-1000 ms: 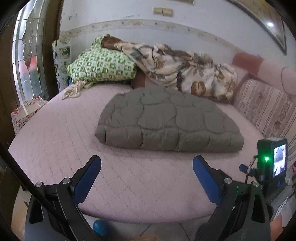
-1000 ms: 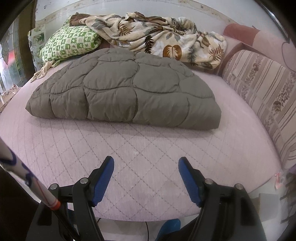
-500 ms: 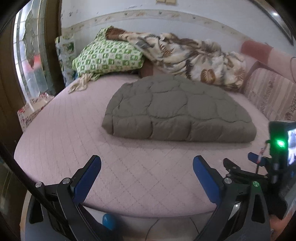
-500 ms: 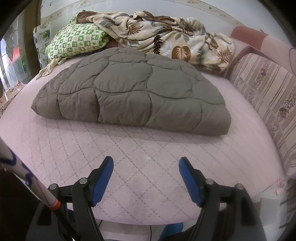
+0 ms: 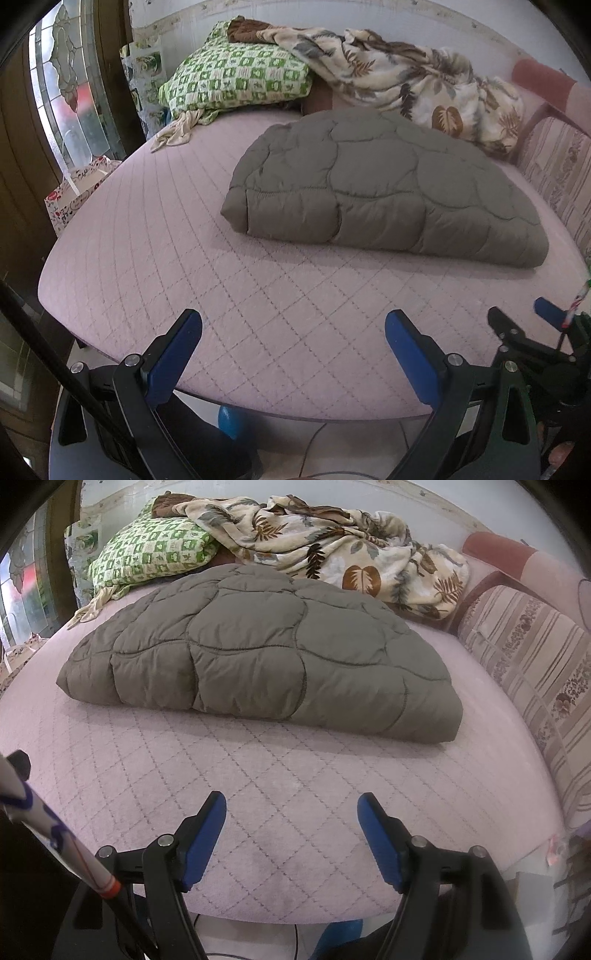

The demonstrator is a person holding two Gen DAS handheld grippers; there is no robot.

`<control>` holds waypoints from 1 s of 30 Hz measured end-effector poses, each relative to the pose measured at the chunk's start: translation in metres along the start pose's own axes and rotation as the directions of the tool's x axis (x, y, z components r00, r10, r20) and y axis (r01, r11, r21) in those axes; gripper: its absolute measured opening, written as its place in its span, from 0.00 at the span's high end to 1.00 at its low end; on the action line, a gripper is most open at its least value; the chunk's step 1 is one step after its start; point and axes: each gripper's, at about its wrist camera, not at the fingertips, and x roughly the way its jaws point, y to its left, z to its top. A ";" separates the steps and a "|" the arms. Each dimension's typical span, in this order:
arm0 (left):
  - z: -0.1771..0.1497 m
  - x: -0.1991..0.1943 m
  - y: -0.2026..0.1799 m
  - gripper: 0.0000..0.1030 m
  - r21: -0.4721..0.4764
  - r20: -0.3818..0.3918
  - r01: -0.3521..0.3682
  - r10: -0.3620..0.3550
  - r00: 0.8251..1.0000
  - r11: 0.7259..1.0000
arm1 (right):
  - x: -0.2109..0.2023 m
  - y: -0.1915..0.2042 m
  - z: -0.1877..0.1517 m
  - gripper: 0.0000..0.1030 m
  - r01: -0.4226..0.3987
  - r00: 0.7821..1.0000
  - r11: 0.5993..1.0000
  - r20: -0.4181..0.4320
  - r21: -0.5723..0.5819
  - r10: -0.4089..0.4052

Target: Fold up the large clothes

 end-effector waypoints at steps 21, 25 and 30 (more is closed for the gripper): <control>-0.001 0.040 0.004 0.04 -0.021 -0.119 -0.015 0.013 0.993 1.000 | 0.015 0.010 0.016 0.23 -0.008 1.000 1.000 -0.015 -0.028 0.008; 0.000 0.047 0.004 0.04 -0.017 -0.132 -0.016 0.014 0.991 1.000 | 0.017 0.013 0.016 0.23 -0.013 1.000 0.999 -0.019 -0.032 0.013; 0.007 0.057 0.007 0.04 -0.010 -0.138 -0.031 0.029 0.990 0.999 | 0.022 0.017 0.018 0.23 -0.023 0.999 0.998 -0.024 -0.050 0.022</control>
